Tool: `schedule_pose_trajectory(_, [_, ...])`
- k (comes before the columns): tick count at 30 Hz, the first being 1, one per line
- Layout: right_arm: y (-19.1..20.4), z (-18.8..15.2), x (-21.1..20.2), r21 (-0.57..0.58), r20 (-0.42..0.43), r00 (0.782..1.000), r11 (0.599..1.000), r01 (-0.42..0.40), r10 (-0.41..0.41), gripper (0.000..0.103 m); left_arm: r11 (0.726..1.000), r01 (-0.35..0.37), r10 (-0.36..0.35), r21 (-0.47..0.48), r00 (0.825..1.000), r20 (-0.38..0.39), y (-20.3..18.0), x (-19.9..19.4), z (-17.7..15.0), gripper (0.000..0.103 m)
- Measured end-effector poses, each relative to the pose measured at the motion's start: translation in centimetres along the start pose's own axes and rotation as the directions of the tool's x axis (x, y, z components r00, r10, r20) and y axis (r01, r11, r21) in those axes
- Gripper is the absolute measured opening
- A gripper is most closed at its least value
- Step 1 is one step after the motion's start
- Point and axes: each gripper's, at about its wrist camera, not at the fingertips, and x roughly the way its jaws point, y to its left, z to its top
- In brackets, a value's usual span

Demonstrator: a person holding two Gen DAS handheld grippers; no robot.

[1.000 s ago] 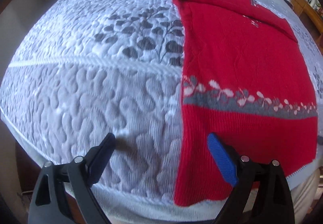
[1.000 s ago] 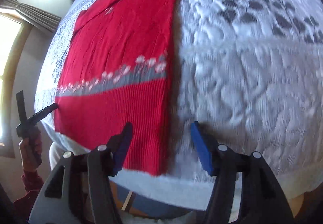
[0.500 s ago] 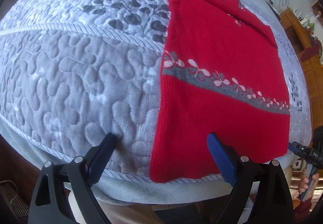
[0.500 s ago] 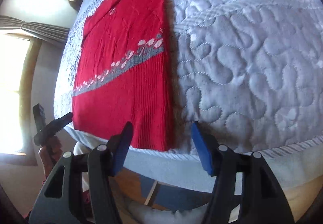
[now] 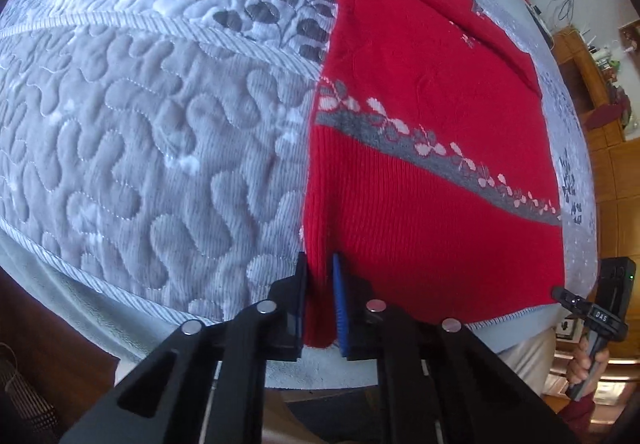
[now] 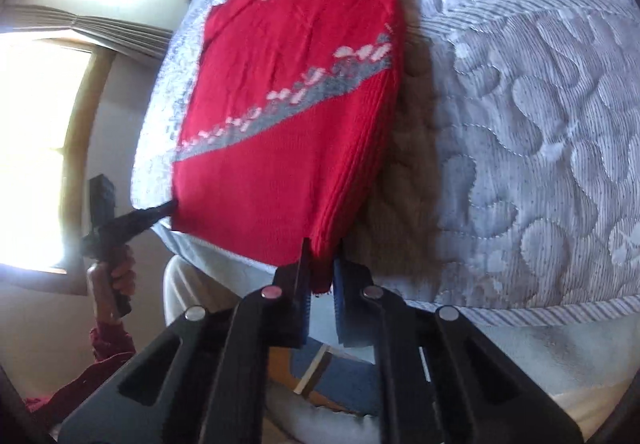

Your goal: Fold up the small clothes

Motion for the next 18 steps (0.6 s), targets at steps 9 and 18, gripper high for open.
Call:
schedule_pose_trajectory(9, [1.3, 2.3, -2.8, 0.003, 0.062, 0.987, 0.989, -0.149, 0.149, 0.008, 0.990, 0.130, -0.129, -0.060, 0.991, 0.028, -1.3, -0.8, 1.8, 0.007])
schedule_pose_trajectory(18, [1.7, 11.6, -4.7, 0.037, 0.124, 0.983, 0.989, -0.144, 0.138, 0.008, 0.987, 0.132, -0.118, -0.094, 0.982, 0.148, -2.7, -3.3, 11.0, 0.007])
